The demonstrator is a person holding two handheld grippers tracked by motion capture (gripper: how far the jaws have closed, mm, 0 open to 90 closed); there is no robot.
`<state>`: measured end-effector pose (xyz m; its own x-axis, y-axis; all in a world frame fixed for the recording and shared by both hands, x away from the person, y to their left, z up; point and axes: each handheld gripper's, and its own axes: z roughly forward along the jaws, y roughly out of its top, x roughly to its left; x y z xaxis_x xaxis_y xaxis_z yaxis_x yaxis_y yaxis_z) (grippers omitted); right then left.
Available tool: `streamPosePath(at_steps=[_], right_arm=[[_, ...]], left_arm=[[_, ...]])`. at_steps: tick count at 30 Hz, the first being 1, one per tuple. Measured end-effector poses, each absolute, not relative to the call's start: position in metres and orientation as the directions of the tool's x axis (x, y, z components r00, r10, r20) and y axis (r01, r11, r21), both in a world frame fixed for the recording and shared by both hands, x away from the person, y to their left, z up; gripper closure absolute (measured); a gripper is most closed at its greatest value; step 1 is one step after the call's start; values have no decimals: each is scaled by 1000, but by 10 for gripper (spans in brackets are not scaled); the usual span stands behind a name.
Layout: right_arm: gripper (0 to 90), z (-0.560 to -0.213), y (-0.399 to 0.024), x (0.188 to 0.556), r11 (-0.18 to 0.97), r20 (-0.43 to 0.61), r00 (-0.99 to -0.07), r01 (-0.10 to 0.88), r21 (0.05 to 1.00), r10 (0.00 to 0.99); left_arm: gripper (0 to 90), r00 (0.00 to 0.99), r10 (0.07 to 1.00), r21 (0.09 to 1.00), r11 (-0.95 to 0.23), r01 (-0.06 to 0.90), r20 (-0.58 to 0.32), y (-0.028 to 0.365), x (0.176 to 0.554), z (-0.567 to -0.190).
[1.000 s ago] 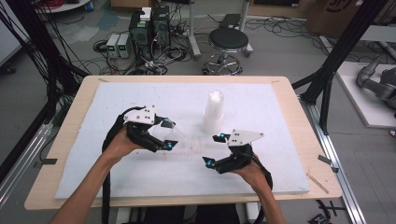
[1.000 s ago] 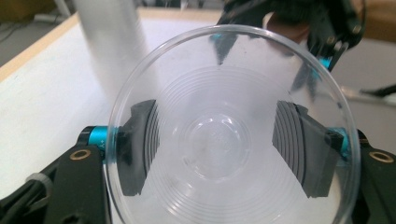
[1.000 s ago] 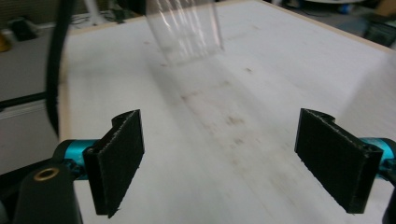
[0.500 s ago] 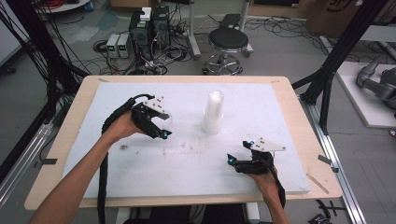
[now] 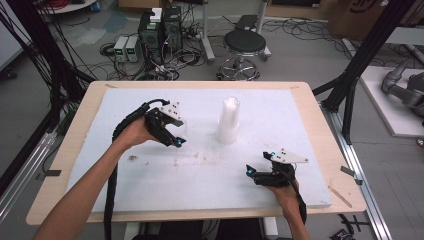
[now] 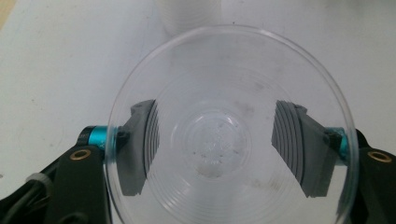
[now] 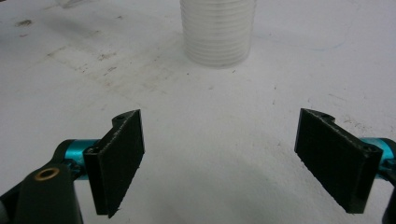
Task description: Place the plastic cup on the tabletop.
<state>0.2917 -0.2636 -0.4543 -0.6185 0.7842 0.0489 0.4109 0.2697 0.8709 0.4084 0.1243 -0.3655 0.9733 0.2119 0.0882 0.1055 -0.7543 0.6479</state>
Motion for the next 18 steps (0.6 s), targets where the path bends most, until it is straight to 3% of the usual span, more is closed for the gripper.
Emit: streamPosePath(at_steps=[18], right_arm=[[161,-454,-264,292,269,55,-619,417,868,783]], left_arm=[[320,963,249,632,-763,131,101,127,419,-372]])
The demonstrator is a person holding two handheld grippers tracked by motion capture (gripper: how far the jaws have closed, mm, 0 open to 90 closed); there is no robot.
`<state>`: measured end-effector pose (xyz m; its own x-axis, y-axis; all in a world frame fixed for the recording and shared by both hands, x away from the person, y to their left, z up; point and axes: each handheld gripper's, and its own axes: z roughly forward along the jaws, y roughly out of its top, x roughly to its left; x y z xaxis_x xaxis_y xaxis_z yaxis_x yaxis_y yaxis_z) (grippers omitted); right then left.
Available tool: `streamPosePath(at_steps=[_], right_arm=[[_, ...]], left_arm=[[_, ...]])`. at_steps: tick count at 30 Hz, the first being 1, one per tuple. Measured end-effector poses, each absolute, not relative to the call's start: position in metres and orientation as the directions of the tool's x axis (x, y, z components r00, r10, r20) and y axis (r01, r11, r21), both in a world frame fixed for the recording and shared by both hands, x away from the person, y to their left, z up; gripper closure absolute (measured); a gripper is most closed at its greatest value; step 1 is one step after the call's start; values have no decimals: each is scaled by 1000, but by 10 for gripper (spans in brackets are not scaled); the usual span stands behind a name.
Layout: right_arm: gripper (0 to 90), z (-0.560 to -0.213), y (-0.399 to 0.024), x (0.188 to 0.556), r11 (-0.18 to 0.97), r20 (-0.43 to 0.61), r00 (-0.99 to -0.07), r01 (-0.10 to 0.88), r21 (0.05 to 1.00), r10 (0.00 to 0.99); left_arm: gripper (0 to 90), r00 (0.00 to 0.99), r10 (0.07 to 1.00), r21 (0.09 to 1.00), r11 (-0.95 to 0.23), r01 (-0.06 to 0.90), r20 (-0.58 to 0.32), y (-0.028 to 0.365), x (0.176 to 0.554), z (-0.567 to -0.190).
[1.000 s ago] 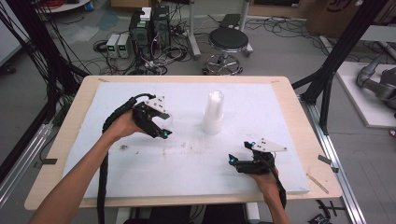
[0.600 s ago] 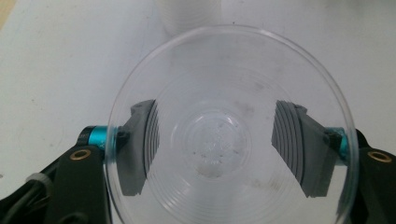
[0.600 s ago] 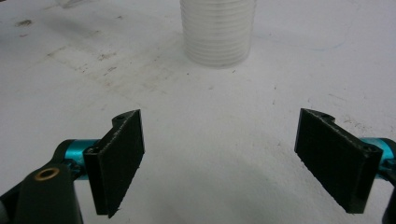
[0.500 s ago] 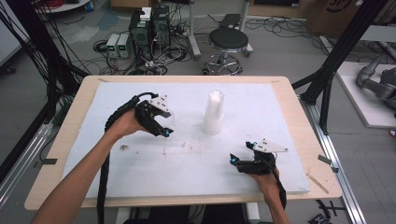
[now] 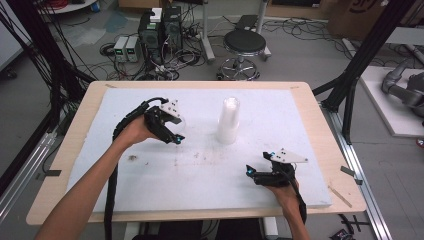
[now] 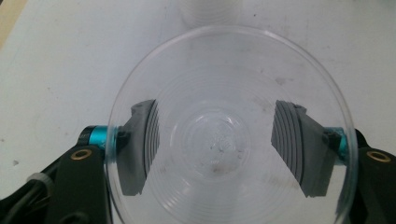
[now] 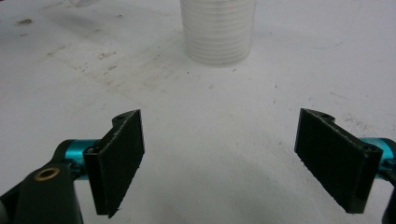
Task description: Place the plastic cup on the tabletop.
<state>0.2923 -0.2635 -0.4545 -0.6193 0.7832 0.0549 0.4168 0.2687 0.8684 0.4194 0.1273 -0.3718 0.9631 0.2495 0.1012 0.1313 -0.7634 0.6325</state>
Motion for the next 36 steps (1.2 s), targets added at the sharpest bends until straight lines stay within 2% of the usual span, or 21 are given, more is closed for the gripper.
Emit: streamPosePath(at_steps=[14,20,31,35,36], right_arm=[[161,-455,-263,292,277,51,-623,418,865,781],[160,-455,-264,293,270,61,-623,423,865,780],[160,-455,-264,293,272,59,-624,422,865,779],[160,-455,-264,293,270,60,-625,419,867,778],[161,-455,-264,293,268,63,-624,421,867,779]], left_arm=[[323,942,313,559,-806,194,123,107,443,-386],[323,946,309,542,-813,211,95,94,450,-395],[314,938,342,565,-785,253,56,97,454,-405],[264,931,361,555,-785,275,49,99,454,-408],[212,928,370,550,-784,288,41,100,455,-410]])
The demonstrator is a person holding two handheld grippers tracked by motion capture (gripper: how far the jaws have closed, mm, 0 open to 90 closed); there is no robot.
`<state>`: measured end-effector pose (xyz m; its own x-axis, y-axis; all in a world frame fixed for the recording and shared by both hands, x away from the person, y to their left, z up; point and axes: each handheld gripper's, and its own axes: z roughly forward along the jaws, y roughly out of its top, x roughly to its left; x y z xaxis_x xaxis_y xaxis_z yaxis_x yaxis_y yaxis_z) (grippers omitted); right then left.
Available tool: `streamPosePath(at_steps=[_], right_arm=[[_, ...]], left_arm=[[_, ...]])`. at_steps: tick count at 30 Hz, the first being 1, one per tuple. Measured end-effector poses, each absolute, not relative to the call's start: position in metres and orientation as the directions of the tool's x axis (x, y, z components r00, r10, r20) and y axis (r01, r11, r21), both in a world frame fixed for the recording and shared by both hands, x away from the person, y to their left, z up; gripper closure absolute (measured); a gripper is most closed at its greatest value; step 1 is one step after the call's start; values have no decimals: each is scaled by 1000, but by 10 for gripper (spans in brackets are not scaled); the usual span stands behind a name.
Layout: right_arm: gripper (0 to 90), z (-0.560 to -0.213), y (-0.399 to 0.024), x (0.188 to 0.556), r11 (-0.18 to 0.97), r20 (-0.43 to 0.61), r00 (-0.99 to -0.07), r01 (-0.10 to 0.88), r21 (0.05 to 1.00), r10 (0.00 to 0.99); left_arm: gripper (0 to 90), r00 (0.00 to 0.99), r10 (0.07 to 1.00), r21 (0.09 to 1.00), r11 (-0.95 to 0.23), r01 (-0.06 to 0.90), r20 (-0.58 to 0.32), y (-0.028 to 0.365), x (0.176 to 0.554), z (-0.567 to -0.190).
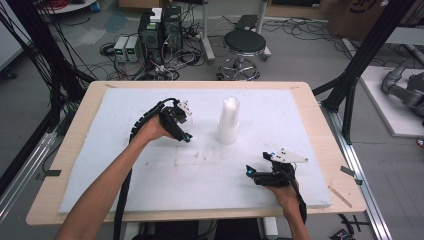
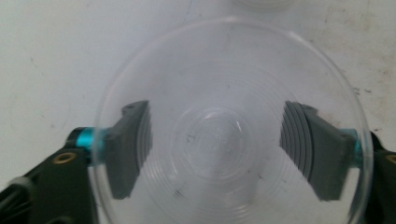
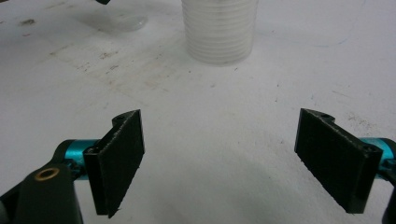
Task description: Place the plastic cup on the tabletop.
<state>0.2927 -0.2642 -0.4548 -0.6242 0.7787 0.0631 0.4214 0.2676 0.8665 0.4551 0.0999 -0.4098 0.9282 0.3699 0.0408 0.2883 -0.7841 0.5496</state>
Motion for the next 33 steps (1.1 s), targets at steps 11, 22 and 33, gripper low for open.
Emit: streamPosePath(at_steps=[11,22,33], right_arm=[[160,-455,-265,291,264,63,-624,417,870,779],[160,-455,-267,291,246,70,-618,411,878,783],[160,-455,-268,288,232,62,-605,394,889,794]], left_arm=[[123,913,407,595,-736,323,8,117,453,-414],[123,883,469,621,-699,354,25,143,421,-411],[125,785,618,790,-503,351,45,191,341,-425]])
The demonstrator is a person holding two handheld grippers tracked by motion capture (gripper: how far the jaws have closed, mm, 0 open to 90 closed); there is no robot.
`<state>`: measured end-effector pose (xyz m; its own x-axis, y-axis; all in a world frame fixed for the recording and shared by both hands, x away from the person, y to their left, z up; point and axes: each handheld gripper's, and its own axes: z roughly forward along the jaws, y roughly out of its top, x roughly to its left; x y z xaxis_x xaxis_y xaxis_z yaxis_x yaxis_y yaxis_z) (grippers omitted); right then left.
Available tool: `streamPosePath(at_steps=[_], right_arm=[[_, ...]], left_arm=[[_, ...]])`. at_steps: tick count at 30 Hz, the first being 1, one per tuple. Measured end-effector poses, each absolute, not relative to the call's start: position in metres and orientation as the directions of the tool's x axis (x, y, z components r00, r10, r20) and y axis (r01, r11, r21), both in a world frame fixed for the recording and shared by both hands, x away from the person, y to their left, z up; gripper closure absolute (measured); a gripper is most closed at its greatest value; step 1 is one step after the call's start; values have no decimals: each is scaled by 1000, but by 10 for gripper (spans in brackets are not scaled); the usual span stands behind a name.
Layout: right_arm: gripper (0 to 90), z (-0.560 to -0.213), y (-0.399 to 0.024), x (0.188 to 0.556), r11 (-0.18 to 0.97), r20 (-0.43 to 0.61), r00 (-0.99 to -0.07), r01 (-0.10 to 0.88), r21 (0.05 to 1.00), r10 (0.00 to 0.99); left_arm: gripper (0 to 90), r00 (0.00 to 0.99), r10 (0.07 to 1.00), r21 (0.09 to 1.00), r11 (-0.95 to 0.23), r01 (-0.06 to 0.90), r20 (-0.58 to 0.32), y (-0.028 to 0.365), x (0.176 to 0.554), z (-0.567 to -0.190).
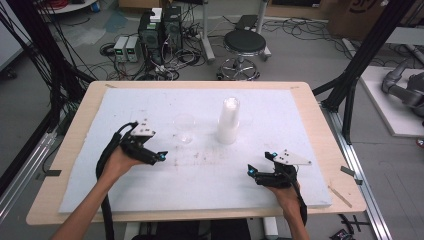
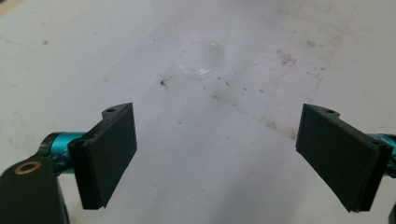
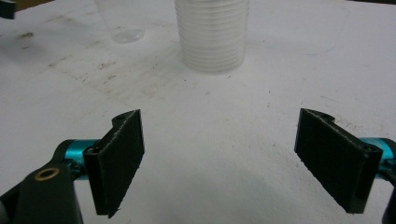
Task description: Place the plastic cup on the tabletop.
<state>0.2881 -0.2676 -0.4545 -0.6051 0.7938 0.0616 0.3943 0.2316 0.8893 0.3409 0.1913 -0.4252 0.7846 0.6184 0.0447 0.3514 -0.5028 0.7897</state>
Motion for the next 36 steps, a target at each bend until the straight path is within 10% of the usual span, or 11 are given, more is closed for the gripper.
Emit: streamPosePath(at_steps=[8,36], right_arm=[[161,-454,-270,286,197,71,-581,385,902,811],[161,-454,-269,276,177,18,-525,317,932,851]], left_arm=[[125,694,719,895,-290,339,-30,229,289,-455],[125,605,794,962,-113,250,-64,259,276,-471]])
